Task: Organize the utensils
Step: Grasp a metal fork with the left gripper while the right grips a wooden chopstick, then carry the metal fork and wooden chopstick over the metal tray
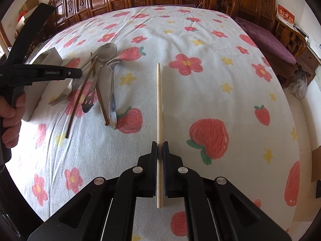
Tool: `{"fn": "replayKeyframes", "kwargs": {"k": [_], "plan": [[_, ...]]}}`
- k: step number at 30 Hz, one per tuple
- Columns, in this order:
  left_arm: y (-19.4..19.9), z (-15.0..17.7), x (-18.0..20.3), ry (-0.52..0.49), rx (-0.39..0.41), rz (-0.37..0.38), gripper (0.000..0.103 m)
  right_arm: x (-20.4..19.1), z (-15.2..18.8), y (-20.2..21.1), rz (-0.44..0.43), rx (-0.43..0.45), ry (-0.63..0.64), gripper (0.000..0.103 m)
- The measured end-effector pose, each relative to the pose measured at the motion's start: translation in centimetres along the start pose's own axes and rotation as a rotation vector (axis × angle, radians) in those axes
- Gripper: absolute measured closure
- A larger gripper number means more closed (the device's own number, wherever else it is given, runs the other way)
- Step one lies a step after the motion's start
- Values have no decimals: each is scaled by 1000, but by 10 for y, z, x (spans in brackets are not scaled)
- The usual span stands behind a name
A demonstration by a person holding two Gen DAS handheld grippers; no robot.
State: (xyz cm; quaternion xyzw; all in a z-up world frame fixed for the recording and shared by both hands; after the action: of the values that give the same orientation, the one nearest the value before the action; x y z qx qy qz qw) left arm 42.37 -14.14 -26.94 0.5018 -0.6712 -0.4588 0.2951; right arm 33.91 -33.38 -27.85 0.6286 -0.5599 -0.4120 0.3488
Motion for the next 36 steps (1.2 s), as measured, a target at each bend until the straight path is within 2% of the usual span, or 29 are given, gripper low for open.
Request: {"fn": "replayKeyframes", "kwargs": {"k": [5, 13, 23, 30, 36], "plan": [[9, 7, -6, 1, 13, -6, 97, -2, 0, 0, 15, 8, 12, 97], [33, 19, -20, 3, 57, -26, 97, 0, -3, -2, -11, 21, -24, 97], [74, 43, -21, 5, 112, 25, 97, -8, -1, -3, 30, 43, 64, 97], [104, 47, -31, 1, 158, 29, 97, -10, -3, 7, -8, 62, 55, 97], [125, 49, -48, 18, 194, 26, 97, -32, -11, 31, -39, 111, 86, 97]]}}
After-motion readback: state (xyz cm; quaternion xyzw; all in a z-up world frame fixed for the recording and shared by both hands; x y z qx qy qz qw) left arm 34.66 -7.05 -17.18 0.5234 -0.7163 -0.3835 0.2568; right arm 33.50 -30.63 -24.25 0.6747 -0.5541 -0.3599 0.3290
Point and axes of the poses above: each gripper's, at about its wrist camera, not at the fingertips, and y roughly against the way its jaws point, x to its right, z to its underside, the point moved 3 cm from there along -y, roughly the way its jaws point, and after that the axes turned 10 degrees about -y, right-handed, at the moved point
